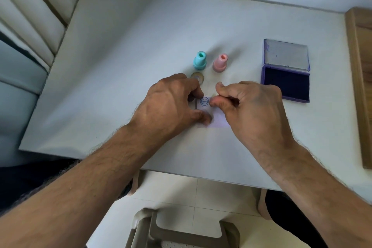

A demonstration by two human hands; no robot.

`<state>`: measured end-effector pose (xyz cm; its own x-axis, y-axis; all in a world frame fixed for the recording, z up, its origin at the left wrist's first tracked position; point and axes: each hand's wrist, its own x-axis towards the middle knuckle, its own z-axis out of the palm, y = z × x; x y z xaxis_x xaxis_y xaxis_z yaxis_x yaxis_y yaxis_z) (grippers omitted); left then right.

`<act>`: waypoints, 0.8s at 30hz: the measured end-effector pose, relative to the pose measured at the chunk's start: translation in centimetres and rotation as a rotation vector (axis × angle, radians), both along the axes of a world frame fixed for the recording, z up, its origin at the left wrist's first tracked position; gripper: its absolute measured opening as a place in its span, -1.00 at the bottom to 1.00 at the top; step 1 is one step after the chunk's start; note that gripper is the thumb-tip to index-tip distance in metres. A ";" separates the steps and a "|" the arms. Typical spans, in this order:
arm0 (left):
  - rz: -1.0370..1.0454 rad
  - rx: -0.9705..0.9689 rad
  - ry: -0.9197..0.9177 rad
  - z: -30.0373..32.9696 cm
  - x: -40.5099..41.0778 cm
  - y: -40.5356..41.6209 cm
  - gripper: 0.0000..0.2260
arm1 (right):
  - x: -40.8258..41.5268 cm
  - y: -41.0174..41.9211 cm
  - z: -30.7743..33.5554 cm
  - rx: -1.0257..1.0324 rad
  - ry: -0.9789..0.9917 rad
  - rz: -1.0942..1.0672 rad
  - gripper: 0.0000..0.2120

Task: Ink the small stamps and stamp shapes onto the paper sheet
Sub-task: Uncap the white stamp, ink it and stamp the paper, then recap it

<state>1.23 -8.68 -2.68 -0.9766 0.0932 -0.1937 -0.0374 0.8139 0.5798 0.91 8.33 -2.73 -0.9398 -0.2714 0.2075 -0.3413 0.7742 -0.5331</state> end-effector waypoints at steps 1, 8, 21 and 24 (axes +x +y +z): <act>0.004 0.004 -0.006 0.1 0.0 0.0 -0.65 | 0.0 0.0 0.1 -0.006 -0.013 0.001 -0.81; -0.004 -0.002 -0.015 0.3 -0.2 0.1 -0.64 | -0.2 -0.1 0.4 -0.001 -0.037 0.013 -0.89; 0.028 -0.025 -0.103 1.2 -0.8 0.6 -0.63 | -0.1 0.1 -0.3 -0.110 -0.091 -0.092 -0.79; 0.050 -0.014 -0.130 1.2 -0.9 0.6 -0.61 | -0.3 0.5 0.2 -0.417 -0.240 -0.302 -0.81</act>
